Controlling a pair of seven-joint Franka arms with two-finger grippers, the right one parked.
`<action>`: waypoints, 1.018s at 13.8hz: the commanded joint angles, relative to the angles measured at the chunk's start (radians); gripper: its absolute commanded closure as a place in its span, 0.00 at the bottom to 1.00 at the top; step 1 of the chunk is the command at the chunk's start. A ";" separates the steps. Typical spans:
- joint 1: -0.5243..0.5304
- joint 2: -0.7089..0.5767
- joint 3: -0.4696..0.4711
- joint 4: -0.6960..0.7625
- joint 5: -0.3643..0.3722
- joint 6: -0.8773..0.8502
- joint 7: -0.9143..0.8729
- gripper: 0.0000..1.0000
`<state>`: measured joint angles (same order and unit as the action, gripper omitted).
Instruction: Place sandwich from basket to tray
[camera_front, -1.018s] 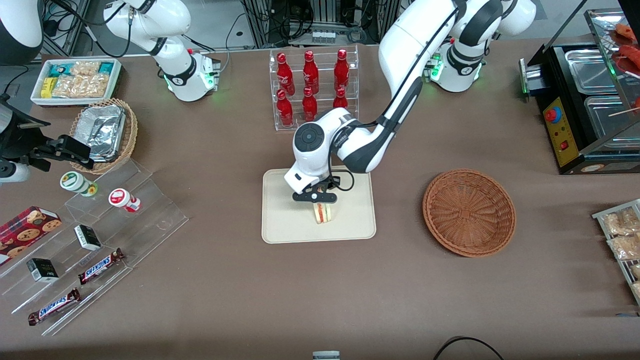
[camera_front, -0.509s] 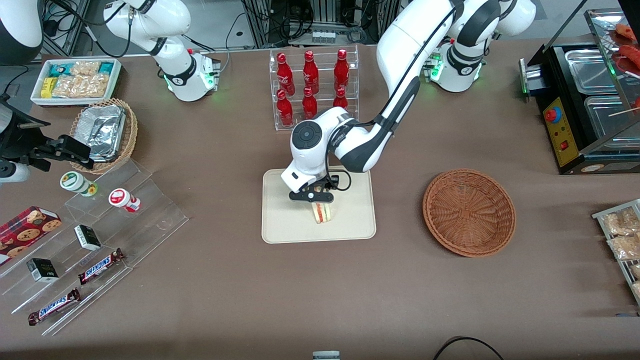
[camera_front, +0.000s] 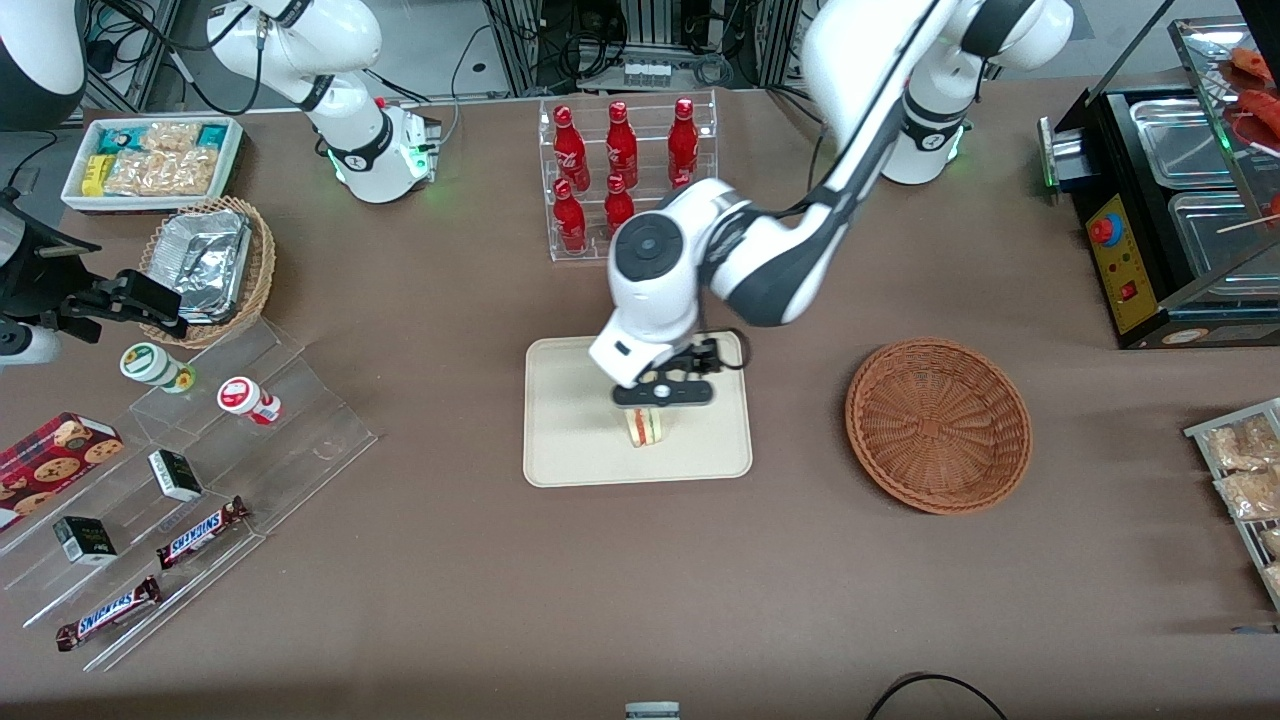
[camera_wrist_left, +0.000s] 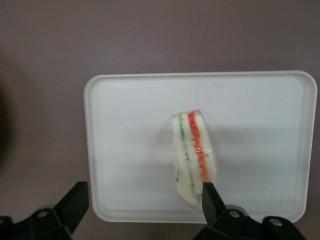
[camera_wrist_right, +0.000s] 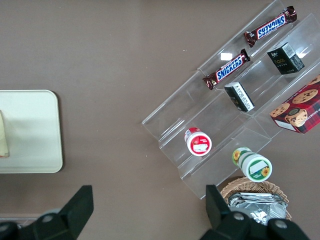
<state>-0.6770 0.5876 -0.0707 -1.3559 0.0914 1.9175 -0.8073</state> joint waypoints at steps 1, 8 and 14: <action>0.069 -0.127 -0.004 -0.070 0.008 -0.058 0.057 0.00; 0.293 -0.402 -0.004 -0.252 0.004 -0.156 0.331 0.00; 0.508 -0.508 -0.004 -0.267 -0.058 -0.235 0.649 0.00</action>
<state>-0.2321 0.1249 -0.0637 -1.5932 0.0700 1.7059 -0.2560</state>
